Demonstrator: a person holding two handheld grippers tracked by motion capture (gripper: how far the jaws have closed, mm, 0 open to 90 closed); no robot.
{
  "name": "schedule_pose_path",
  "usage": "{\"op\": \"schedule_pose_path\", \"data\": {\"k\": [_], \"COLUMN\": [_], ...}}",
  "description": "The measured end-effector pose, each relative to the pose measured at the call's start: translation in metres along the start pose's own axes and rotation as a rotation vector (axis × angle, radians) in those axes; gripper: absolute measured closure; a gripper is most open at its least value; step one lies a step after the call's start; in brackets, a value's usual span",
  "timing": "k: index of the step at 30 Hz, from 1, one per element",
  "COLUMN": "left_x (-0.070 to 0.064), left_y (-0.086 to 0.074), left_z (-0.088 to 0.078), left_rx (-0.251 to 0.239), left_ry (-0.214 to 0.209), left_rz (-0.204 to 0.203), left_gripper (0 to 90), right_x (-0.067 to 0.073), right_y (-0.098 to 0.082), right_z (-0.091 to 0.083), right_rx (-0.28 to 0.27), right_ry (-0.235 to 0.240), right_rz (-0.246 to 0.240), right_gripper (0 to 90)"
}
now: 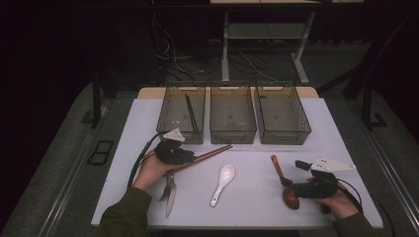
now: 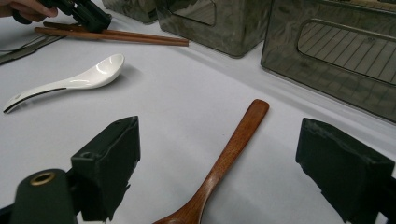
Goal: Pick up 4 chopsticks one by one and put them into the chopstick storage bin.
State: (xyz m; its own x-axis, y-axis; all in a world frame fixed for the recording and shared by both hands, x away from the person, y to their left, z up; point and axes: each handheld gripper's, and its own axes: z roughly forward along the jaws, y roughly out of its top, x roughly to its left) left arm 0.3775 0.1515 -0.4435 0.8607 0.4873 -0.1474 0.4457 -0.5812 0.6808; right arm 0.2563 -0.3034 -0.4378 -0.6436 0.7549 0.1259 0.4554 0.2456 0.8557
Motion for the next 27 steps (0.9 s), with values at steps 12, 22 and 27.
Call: {"op": "schedule_pose_path", "data": {"k": [12,22,27], "left_x": [-0.0056,-0.0081,-0.0086], "left_y": [0.0009,0.0021,0.0018], "left_z": [0.0026,0.0024,0.0011], "left_rx": [0.028,0.042,0.051], "left_ry": [0.044,0.059,0.040], "left_rz": [0.038,0.066,0.071], "left_gripper": [78.7,81.4,82.5], "right_x": [-0.0002,-0.0001,-0.0001], "right_y": [-0.0002,-0.0001,-0.0001], "right_z": [-0.0001,0.0000,-0.0001], "right_rx": [0.000,0.001,0.001], "right_ry": [0.000,0.001,0.002], "right_rz": [-0.005,-0.005,-0.006], "right_gripper": [13.7,13.7,13.7]}}
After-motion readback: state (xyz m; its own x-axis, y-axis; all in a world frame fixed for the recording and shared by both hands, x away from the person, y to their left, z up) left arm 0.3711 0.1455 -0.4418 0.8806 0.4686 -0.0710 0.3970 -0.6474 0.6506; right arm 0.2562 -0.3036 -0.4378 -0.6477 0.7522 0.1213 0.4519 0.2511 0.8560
